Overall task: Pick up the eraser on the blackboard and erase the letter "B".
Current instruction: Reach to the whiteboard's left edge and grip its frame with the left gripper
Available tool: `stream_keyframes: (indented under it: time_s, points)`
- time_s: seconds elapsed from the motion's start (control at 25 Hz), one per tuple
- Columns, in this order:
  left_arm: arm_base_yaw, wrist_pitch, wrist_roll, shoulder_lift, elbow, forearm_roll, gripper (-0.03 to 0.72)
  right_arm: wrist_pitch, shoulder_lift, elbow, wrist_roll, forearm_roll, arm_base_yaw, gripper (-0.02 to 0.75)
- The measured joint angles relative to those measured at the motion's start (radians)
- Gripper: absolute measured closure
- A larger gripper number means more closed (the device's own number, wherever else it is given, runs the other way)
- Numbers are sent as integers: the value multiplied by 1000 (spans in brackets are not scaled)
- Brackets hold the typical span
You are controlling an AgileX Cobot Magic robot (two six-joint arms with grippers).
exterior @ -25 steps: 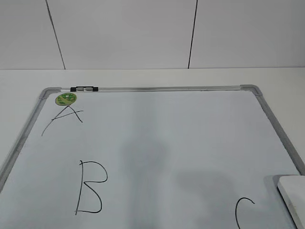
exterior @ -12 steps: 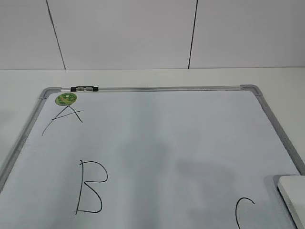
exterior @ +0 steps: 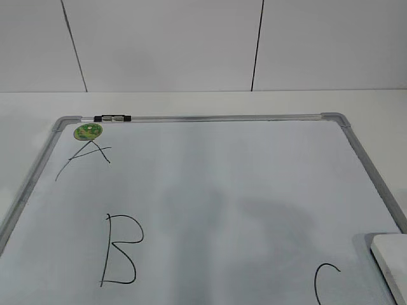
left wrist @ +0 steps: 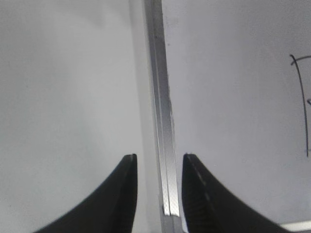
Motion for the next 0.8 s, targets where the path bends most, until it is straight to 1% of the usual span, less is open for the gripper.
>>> stream_keyframes:
  time_s: [0.2, 0.48, 0.8]
  points:
    - [0, -97, 0, 200, -70, 12, 450, 0, 34, -34, 10, 3, 0, 206]
    - [0, -131, 0, 435, -210, 21, 450, 0, 50, -45, 32, 36, 0, 207]
    - [0, -151, 3, 610, -333, 21, 450, 0, 50, -45, 36, 44, 0, 206]
